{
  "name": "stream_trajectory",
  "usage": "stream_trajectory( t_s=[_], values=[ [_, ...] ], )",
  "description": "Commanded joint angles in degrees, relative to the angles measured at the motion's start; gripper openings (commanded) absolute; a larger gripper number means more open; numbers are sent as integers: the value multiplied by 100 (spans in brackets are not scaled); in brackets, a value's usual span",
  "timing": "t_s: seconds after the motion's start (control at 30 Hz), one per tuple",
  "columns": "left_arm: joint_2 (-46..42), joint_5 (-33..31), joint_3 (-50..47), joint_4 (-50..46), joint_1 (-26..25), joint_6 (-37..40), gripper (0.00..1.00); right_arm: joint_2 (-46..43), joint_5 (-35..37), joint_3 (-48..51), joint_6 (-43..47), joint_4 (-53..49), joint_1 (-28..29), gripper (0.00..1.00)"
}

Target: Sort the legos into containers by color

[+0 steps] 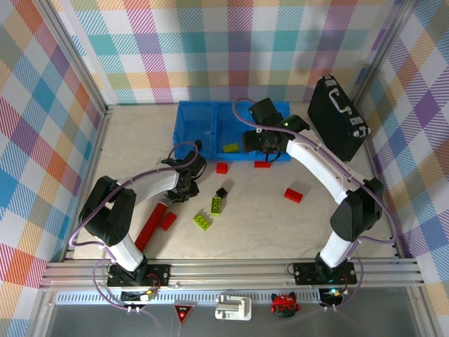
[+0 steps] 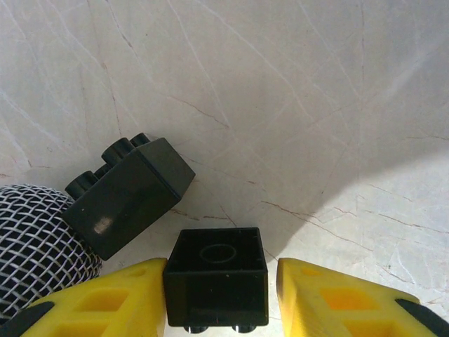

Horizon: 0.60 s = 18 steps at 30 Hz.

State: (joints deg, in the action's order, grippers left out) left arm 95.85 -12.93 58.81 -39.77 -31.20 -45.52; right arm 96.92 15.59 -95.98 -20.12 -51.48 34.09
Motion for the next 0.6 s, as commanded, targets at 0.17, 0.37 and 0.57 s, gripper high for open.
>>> stream_trajectory(
  t_s=[0.17, 0.37, 0.57],
  values=[
    [-60, 129, 39, 183, 35, 69, 34, -253, 16, 148, 6, -99, -27, 75],
    [-287, 146, 205, 37, 35, 282, 27, -328, 45, 185, -18, -88, -25, 75],
    [-544, 64, 651, -259, 37, 513, 27, -428, 104, 267, -22, -112, -25, 75]
  ],
)
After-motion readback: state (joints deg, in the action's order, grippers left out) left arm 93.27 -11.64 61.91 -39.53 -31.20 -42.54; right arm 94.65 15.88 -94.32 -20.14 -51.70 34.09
